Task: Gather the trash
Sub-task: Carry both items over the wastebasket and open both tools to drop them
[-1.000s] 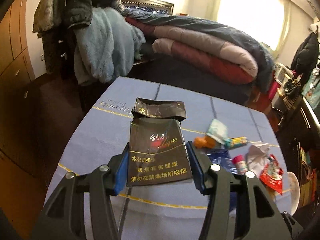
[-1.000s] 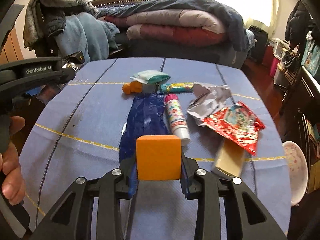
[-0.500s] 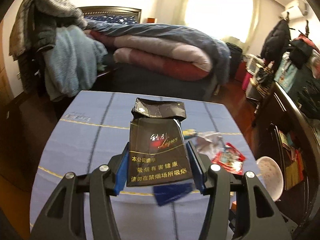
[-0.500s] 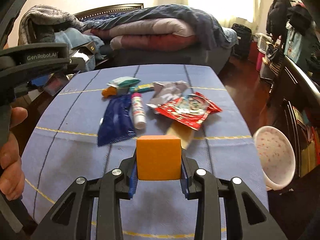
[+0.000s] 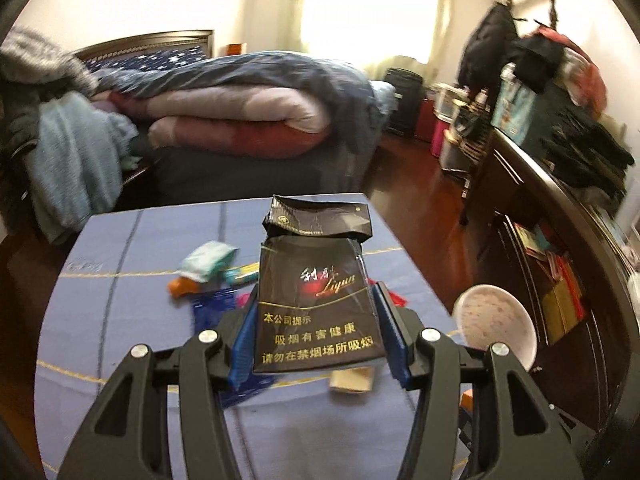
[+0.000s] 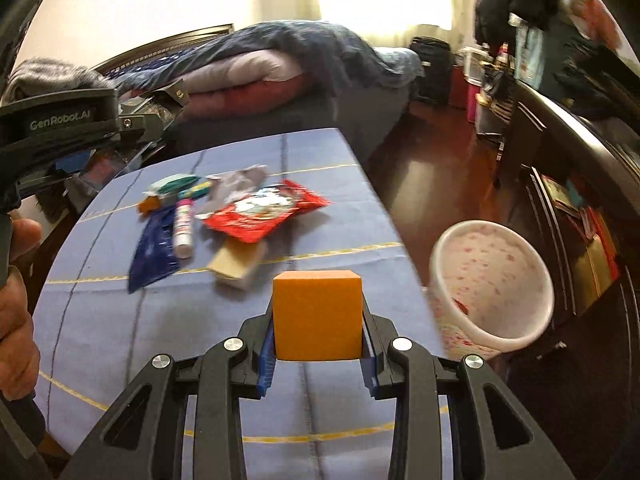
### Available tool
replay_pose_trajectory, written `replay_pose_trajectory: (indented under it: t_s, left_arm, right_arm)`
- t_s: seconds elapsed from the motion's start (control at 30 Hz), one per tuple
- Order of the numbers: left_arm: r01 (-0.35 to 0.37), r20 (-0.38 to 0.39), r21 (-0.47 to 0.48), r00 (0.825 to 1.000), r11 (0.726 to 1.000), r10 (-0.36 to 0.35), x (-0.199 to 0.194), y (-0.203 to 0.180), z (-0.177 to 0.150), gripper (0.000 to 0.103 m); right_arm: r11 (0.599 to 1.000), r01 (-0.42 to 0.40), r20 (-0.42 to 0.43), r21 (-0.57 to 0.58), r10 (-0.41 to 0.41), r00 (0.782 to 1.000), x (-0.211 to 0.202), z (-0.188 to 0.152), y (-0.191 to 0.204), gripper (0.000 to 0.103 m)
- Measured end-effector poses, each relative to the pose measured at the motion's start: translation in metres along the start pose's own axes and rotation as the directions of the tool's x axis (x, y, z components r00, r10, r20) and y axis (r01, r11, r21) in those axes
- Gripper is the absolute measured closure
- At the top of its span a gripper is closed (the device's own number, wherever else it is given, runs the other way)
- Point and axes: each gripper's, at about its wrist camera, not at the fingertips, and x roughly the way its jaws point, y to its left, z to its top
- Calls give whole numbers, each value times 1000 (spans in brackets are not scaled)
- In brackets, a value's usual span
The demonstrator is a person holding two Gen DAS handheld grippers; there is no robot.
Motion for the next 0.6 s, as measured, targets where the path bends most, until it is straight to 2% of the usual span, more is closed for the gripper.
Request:
replay_pose_trajectory:
  t_s: [0.3, 0.6]
  left_arm:
    - [93, -24, 107, 996, 990, -91, 24, -74, -1, 49]
    - [207, -78, 212, 978, 955, -194, 57, -147, -10, 49]
  right_arm:
    - [992, 74, 9, 106, -75, 997, -6, -8, -63, 69]
    - [963, 160, -4, 218, -163, 987, -2, -17, -128, 69]
